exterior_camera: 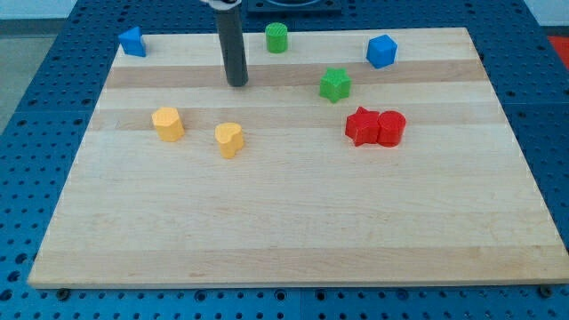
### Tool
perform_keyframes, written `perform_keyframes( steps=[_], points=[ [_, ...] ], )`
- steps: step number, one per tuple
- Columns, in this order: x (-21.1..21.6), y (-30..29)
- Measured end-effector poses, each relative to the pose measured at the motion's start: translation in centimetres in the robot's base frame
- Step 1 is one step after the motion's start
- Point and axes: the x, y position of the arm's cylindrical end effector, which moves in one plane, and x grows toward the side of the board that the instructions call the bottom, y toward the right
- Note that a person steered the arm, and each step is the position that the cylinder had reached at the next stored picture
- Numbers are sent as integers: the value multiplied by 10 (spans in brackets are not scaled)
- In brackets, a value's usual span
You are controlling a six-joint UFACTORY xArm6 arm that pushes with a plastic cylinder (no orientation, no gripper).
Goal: Push the red circle towards top right side of the board
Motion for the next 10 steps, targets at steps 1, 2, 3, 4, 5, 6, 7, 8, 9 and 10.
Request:
perform_keyframes(
  steps=[1,2,3,4,5,6,7,8,9,10],
  points=[
    [31,39],
    [84,79],
    [140,96],
    [152,142],
    [136,188],
    [128,229],
    [118,248],
    [126,215],
    [132,200],
    [109,215]
  ],
)
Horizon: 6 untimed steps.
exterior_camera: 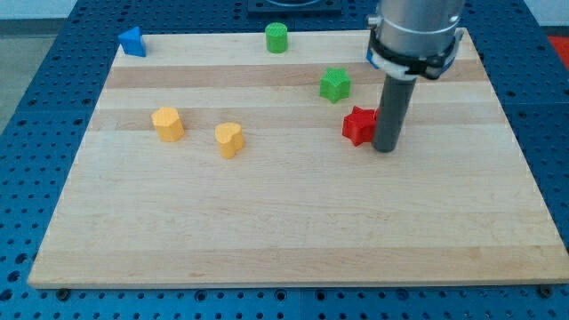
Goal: Push the red circle towards top right side of the board
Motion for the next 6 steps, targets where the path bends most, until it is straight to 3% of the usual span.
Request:
perform_keyframes(
  steps=[2,6],
  points=[
    [-44,15],
    [-86,-5]
  ],
)
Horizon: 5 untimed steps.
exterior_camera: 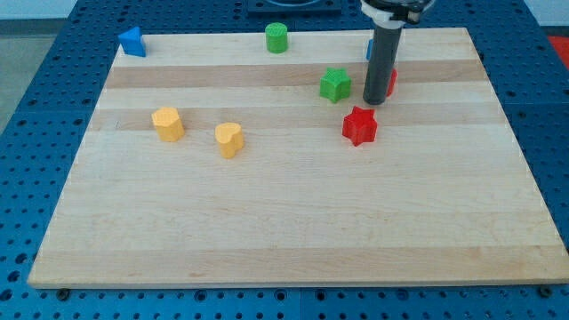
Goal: Push the red circle towards top right side of the board
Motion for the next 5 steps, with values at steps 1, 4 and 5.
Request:
perform_keyframes(
  steps=[1,4,5],
  points=[
    [-14,16],
    [-76,59],
    [-97,64]
  ],
)
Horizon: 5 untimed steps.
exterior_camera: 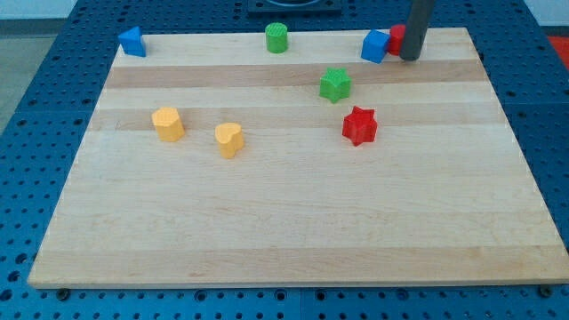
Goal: Push the red circle towards top right side of the board
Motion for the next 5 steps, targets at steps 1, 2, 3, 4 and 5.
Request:
perform_keyframes(
  steps=[1,2,3,4,5],
  points=[
    [-10,-1],
    [6,-26],
    [23,-45],
    [38,-71],
    [51,-99]
  ],
)
